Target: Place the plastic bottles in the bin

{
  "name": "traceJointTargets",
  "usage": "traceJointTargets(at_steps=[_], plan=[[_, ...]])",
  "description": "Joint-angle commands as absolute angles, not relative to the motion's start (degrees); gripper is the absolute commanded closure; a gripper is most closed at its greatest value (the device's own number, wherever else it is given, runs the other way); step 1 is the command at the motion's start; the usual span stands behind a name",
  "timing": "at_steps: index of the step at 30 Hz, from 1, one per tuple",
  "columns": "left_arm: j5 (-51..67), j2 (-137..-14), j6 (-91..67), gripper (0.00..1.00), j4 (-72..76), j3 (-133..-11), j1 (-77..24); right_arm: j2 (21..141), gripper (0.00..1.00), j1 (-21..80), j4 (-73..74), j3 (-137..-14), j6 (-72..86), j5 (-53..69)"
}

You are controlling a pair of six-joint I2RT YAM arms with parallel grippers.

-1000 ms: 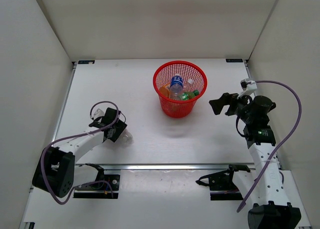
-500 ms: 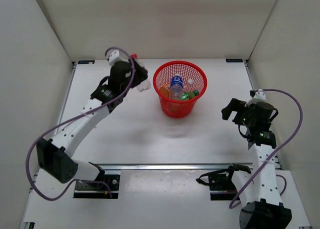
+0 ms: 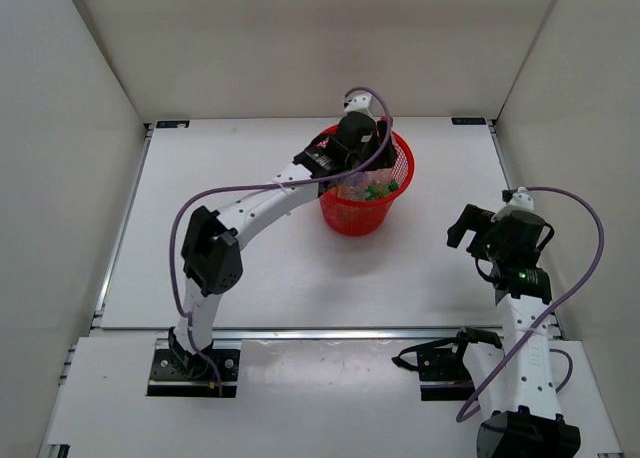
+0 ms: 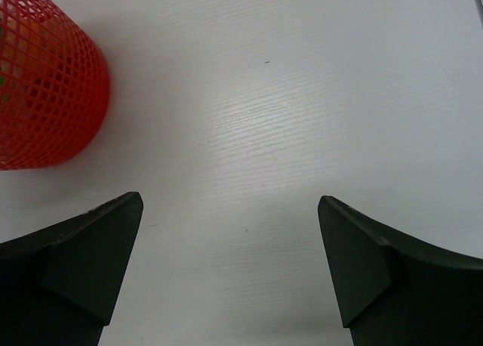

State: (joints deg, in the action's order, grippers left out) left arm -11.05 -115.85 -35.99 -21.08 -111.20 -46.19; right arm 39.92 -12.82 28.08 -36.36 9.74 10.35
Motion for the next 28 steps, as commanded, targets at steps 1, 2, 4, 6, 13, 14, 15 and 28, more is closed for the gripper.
traceJointTargets(at_steps=[1,2,4,6,13,14,15,28], plan=[[-10.5,-114.8,-35.4,0.37,-23.1,-118.1,-47.1,40.0,0.01,-12.3,29.2,-38.6,10.0,8.4],[-11.3,-114.6,-35.3,0.29,-23.9,-118.6,-47.1,40.1,0.01,-12.2,29.1,-38.8,10.2,7.7],[-11.3,-112.3,-34.8,0.02,-24.1,-117.1,-46.9,40.3,0.01,-12.0,29.6,-39.1,9.1,7.0],[-13.3,-109.0,-34.4,0.02,-24.8,-113.2,-47.2,40.3,0.0,-11.7,30.3,-40.2,7.6,7.3],[-24.0,-87.7,-33.2,0.01,-30.2,-88.9,-43.3,48.2,0.01,-9.9,41.8,-45.6,5.0,7.1],[-25.5,-83.1,-34.3,0.01,-31.7,-85.9,-42.3,50.1,0.01,-10.1,42.8,-46.2,4.5,8.9],[-27.9,-80.8,-34.6,0.01,-33.9,-80.3,-40.2,51.8,0.01,-10.2,44.2,-46.1,5.1,9.3],[-34.3,-38.9,-37.7,0.01,-49.5,-51.1,-15.4,48.3,0.01,-5.5,42.3,-44.0,6.1,6.1]])
